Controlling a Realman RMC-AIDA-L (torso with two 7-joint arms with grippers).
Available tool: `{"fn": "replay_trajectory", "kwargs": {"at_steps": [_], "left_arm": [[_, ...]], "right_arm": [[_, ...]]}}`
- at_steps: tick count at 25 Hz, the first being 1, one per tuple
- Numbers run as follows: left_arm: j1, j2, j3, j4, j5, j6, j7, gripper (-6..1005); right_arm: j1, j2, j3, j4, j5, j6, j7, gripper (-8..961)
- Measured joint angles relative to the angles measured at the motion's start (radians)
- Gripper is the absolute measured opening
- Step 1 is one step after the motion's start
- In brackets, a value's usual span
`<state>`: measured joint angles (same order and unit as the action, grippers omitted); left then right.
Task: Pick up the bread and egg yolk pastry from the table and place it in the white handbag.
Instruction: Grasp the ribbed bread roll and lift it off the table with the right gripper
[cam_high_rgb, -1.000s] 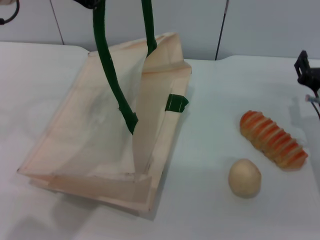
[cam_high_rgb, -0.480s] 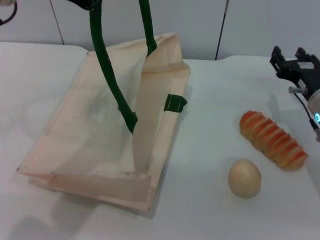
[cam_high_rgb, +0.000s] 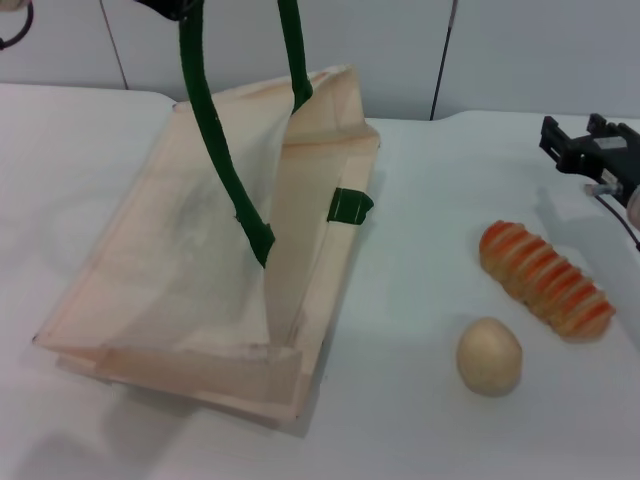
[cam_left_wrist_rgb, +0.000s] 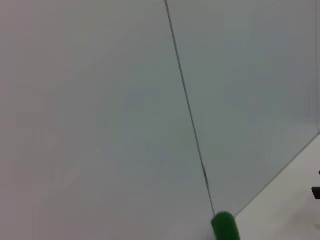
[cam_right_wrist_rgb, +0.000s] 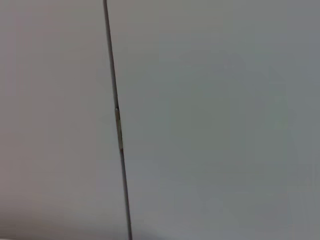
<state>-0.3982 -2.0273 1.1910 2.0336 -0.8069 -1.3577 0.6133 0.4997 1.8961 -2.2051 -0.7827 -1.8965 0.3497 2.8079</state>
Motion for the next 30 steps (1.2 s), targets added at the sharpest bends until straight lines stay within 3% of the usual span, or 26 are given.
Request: {"fn": "replay_trajectory", "kwargs": {"at_steps": [7,16,22,30], "left_arm": [[0.0,0.001,0.0,0.001,-0.005,-0.014,0.0,121],[0.003,0.0,-0.044,0.005,-0.072,-0.069,0.024,121],[0.001,0.0,-0.104,0.005,-0.145,-0.101,0.051,121],[-0.001,-0.001,-0.112,0.004,-0.144,-0.105,0.052,121]], "right_arm": [[-0.047,0.007,0.127,-0.046,-0.095,-0.098,-0.051,620],[-0.061,0.008,0.141,-0.062,-0.098,-0.152,-0.122,621],[-0.1,0.002,0.184,-0.168,-0.1,-0.226,-0.238,621],[-0.175,0.034,0.378,-0.349,-0.101,-0.476,-0.455,622]]}}
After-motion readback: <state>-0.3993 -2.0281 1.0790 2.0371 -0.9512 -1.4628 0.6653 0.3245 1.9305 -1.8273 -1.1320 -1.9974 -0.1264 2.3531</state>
